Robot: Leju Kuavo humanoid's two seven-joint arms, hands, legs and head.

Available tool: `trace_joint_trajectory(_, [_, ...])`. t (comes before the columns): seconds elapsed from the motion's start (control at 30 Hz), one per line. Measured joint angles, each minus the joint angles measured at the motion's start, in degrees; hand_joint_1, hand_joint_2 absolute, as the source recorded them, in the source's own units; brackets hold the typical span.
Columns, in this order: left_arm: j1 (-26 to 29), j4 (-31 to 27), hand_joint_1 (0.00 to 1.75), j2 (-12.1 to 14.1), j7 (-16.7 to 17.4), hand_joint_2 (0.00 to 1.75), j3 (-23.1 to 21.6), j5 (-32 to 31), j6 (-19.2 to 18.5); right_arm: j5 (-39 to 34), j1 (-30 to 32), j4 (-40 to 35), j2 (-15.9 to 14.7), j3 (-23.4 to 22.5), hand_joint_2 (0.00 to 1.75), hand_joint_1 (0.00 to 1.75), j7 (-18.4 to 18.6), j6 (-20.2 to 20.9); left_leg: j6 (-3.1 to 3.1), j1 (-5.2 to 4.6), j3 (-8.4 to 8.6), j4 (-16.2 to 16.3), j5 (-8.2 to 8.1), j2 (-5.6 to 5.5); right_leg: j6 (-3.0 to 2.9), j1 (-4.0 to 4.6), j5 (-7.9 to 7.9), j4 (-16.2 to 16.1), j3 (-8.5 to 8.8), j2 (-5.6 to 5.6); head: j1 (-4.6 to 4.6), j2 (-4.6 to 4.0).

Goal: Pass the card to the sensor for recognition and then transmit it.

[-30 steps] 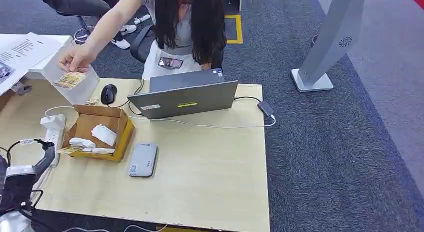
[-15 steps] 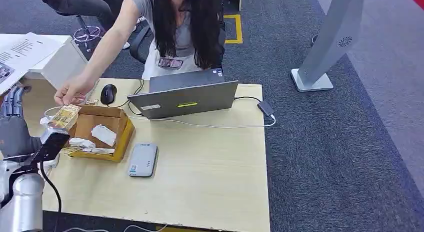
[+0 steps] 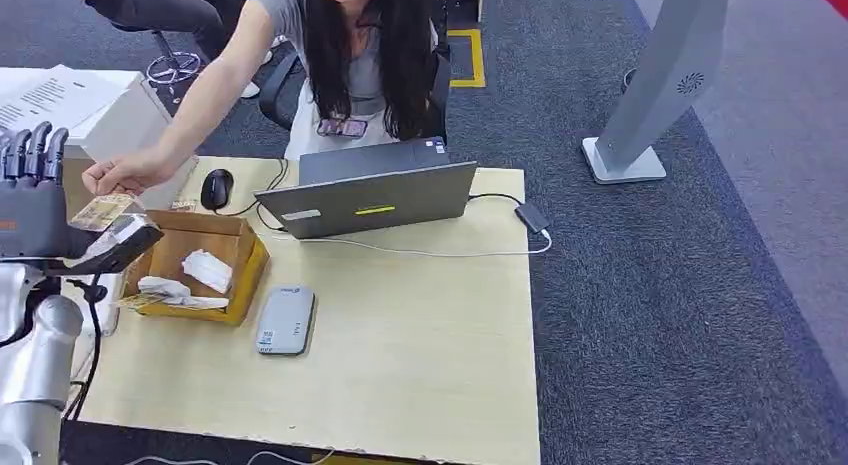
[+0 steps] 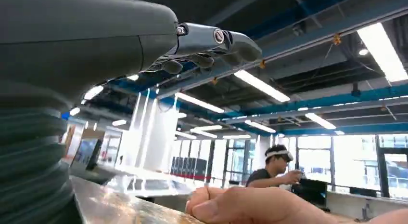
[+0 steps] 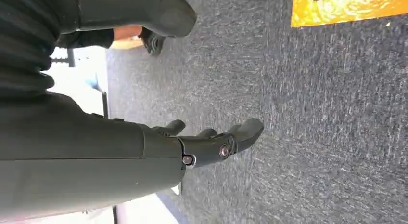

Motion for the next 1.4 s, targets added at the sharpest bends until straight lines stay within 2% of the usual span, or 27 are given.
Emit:
trace_joint_trajectory(0.13, [-2.28, 3.04, 0.0, 1.73, 1.49, 1.75, -1.75, -3.7, 2.7, 1.4, -0.05, 0.0, -0.22, 0.77, 1.75, 0.0, 0.31, 0.44, 0.0, 0.0, -0.01, 0.0, 0.0, 0.01, 0.0, 0.0, 0.0, 0.0, 0.0, 0.0, 0.0, 0.0])
trace_joint_trajectory(0.27, [-2.92, 4.55, 0.0, 2.69, 1.84, 1.75, -2.67, -4.27, 3.33, 1.84, -0.1, 0.02, -0.31, 1.09, 1.75, 0.0, 0.15, 0.83, 0.0, 0.0, -0.01, 0.0, 0.0, 0.02, 0.0, 0.0, 0.0, 0.0, -0.01, 0.03, 0.02, 0.0])
trace_joint_trajectory(0.3, [-2.99, 4.72, 0.1, 2.8, 1.84, 1.75, -2.69, -4.27, 3.39, 1.86, -0.1, 0.02, -0.31, 1.12, 1.75, 0.0, 0.13, 0.94, 0.0, 0.0, -0.01, 0.0, 0.0, 0.02, 0.0, 0.0, 0.0, 0.0, -0.01, 0.02, 0.0, 0.0])
trace_joint_trajectory(0.33, [-3.03, 4.94, 0.1, 2.98, 1.84, 1.75, -2.73, -4.27, 3.41, 1.86, -0.14, 0.04, -0.31, 1.12, 1.75, 0.0, 0.13, 1.03, 0.0, 0.0, -0.01, 0.0, 0.0, 0.01, 0.0, 0.0, 0.0, 0.0, -0.01, 0.02, 0.02, 0.0])
trace_joint_trajectory(0.37, [-3.03, 5.08, 1.75, 3.15, 1.84, 1.75, -2.73, -4.25, 3.44, 1.86, -0.17, 0.04, -0.31, 1.12, 1.75, 0.0, 0.13, 1.03, 0.0, 0.0, -0.01, 0.0, 0.0, 0.01, 0.0, 0.0, 0.0, 0.0, -0.01, 0.03, -0.02, 0.0])
trace_joint_trajectory(1.13, [-2.81, 5.93, 1.75, 3.52, 0.68, 1.75, -2.76, -2.89, 3.63, 2.47, -0.25, 0.33, -0.33, 1.14, 1.75, 0.0, -0.39, 1.01, 0.0, 0.0, -0.04, 0.0, 0.0, 0.01, 0.0, 0.0, 0.0, 0.0, -0.01, 0.01, 0.0, 0.0])
trace_joint_trajectory(1.4, [-0.41, 4.53, 1.75, 2.56, -0.98, 1.75, -3.0, -0.71, 3.72, 2.65, -0.24, 0.39, -0.33, 1.14, 1.75, 0.0, -0.42, 1.01, 0.0, 0.0, -0.03, 0.02, 0.0, 0.01, 0.0, 0.0, 0.0, 0.0, -0.01, 0.01, 0.0, 0.0])
